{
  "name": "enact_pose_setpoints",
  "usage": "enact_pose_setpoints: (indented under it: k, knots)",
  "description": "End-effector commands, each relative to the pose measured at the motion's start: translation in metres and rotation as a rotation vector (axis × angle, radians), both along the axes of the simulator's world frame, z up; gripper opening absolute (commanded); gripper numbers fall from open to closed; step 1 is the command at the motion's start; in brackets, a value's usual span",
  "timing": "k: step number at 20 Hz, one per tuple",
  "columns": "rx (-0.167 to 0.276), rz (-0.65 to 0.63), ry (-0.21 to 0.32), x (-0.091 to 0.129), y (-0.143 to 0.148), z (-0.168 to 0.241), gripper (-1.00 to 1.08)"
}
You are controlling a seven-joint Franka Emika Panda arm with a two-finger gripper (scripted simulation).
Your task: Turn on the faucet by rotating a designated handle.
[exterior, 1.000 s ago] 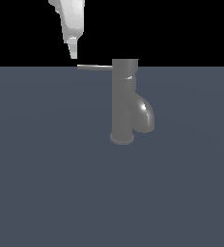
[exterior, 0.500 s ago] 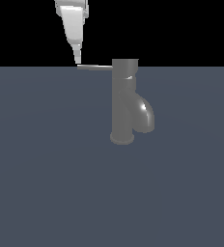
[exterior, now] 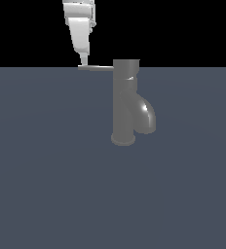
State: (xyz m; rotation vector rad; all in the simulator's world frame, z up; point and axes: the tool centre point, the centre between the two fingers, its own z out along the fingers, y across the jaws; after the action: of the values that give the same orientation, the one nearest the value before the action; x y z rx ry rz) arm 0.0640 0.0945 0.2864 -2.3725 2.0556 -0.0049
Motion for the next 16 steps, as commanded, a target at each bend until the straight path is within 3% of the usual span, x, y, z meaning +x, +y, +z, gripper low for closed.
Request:
enact_pose_setpoints:
  k: [1, 16]
  knots:
    - [0.000, 0.004, -0.004, 0.000, 0.003, 0.003, -1.00]
    - [0.000, 0.000, -0.001, -0.040, -0.008, 0.000, -1.00]
